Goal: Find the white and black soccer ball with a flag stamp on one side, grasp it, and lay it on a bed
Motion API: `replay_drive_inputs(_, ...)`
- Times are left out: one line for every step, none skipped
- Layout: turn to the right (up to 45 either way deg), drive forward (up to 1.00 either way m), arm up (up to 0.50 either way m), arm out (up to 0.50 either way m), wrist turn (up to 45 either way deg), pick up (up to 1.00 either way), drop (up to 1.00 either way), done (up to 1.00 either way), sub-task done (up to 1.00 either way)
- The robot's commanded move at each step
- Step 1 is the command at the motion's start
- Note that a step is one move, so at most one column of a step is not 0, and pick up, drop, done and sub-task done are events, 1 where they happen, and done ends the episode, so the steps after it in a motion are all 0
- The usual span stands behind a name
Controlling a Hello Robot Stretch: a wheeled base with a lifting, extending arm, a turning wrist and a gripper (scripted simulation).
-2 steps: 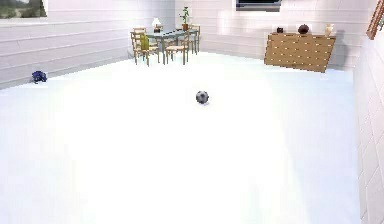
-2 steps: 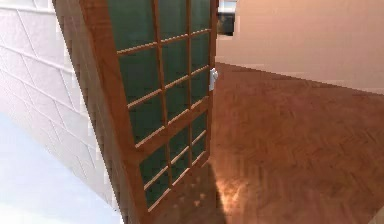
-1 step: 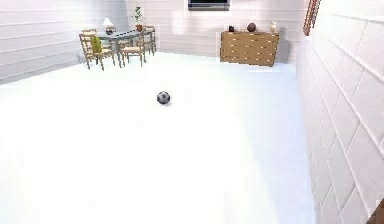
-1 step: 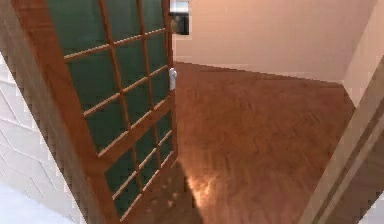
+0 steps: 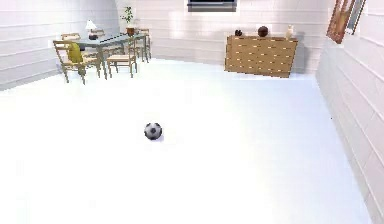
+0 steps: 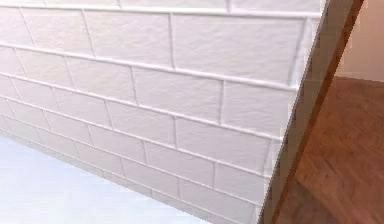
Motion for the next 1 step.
replay_drive_inputs(0.0, 1.00, 0.00, 0.00, 0.0, 0.00, 0.00, 0.00, 0.00)
